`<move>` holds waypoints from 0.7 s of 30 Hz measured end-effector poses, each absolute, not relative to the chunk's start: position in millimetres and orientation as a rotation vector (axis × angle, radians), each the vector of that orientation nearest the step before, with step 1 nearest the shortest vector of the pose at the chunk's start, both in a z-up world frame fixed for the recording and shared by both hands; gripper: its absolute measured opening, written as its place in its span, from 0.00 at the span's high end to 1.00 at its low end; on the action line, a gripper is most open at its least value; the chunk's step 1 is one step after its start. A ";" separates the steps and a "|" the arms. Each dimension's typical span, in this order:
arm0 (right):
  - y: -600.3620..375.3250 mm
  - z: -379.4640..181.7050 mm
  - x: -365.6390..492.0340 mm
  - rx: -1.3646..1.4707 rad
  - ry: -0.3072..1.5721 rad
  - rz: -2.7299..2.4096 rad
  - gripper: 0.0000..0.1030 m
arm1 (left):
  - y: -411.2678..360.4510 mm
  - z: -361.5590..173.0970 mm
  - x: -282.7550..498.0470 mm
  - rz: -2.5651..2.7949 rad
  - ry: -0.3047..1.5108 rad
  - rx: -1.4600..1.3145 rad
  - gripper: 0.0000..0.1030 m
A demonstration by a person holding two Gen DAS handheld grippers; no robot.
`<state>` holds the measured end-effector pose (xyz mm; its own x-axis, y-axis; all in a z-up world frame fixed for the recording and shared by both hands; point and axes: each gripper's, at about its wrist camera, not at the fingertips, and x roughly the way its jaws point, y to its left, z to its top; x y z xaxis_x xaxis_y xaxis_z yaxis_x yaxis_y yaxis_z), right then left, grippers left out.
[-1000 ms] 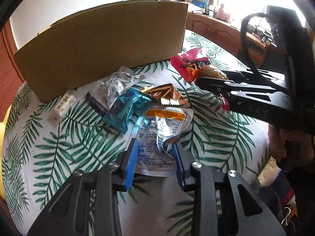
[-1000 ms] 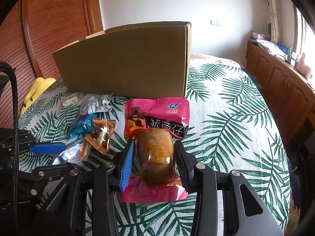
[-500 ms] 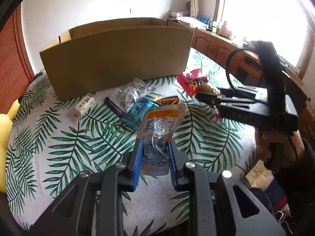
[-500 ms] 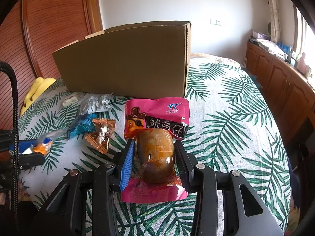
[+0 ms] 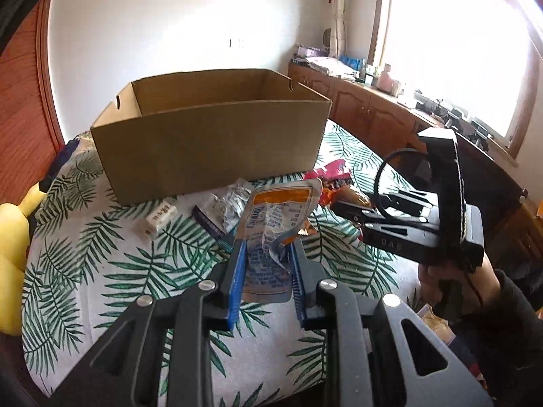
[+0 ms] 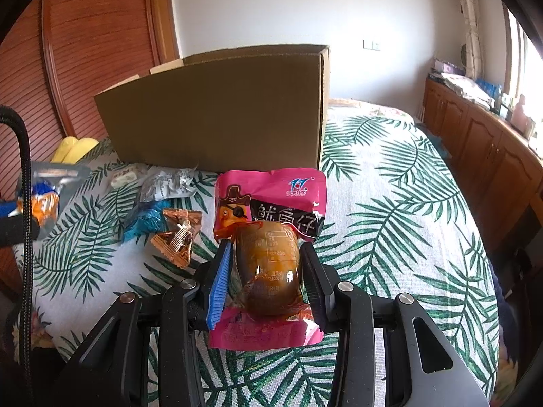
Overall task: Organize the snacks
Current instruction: 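Carry the pink pack and clear pack into the box and release both grippers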
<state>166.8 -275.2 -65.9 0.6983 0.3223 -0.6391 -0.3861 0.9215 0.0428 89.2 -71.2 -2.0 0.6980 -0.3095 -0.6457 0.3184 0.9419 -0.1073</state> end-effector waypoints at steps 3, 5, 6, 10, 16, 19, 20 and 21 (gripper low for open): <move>-276.7 -63.4 164.0 -0.092 0.670 0.389 0.61 | -68.4 1.3 91.9 -0.340 0.705 0.005 0.79; -277.9 -61.6 161.5 -0.091 0.654 0.388 0.61 | -65.6 3.7 93.3 -0.331 0.696 0.002 0.79; -278.0 -60.9 160.4 -0.092 0.648 0.387 0.61 | -63.3 5.3 94.8 -0.326 0.690 -0.002 0.79; -278.3 -57.8 156.6 -0.099 0.629 0.394 0.61 | -57.4 10.4 98.1 -0.314 0.672 -0.008 0.79; -279.9 -55.5 158.8 -0.095 0.642 0.382 0.61 | -50.6 21.3 99.8 -0.301 0.641 -0.003 0.79; -281.7 -51.9 158.6 -0.090 0.639 0.362 0.61 | -46.7 25.3 102.3 -0.297 0.632 -0.004 0.79; -281.6 -50.0 157.8 -0.089 0.639 0.365 0.61 | -44.8 27.3 103.5 -0.295 0.627 -0.005 0.79; -281.5 -48.4 157.0 -0.091 0.637 0.366 0.61 | -43.1 29.3 104.9 -0.295 0.622 -0.008 0.79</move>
